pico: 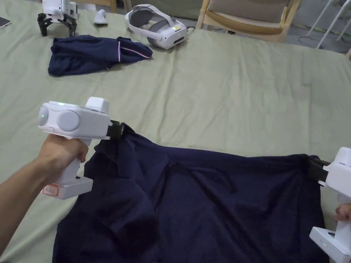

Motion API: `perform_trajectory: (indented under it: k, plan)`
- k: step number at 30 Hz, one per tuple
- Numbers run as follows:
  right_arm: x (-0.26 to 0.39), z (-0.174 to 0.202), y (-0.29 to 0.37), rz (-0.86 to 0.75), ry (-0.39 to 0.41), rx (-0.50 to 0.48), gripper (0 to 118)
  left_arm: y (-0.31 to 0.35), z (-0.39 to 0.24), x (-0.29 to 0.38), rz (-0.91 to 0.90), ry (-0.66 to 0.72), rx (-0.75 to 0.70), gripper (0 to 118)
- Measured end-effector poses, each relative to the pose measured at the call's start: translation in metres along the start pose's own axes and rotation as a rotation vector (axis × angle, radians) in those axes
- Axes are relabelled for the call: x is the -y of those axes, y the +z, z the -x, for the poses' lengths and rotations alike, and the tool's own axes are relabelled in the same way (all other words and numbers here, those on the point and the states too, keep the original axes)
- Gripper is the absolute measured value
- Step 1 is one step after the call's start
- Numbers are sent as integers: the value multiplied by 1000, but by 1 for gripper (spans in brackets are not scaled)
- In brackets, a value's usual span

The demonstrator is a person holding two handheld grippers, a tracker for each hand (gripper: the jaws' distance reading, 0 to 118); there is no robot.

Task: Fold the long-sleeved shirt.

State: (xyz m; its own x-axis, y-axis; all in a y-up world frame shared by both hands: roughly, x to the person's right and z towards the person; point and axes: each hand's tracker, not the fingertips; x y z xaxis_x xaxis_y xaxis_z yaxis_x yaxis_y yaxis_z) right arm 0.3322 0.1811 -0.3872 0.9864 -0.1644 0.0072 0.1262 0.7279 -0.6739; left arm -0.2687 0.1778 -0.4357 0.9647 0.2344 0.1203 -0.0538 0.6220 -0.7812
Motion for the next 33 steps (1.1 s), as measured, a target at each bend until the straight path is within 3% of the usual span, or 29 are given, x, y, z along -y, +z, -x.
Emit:
perform_trajectory:
  k: [7,12,16,21,27,30,31,32,33]
  plan:
    - [28,-3,71,-150,80,-15,5,82,-30,39,-157,-103,23,17]
    - [64,-9,131,-149,136,-40,5,153,-44,97,-199,-160,20,17]
    - [106,-14,171,-73,167,-34,5,190,-52,147,-125,-188,56,17]
    - [163,-4,190,153,196,-4,5,198,-63,209,33,-199,5,17]
    - [207,-10,175,354,115,16,5,179,-55,245,200,-206,-14,17]
    - [210,0,169,380,187,44,6,179,-60,246,204,-148,6,16]
    - [206,3,166,391,191,46,19,175,-58,244,209,-136,18,19]
    - [203,4,162,394,189,42,45,174,-59,244,202,-148,-7,30]
    - [202,7,162,411,206,56,76,177,-61,243,195,-147,-25,54]
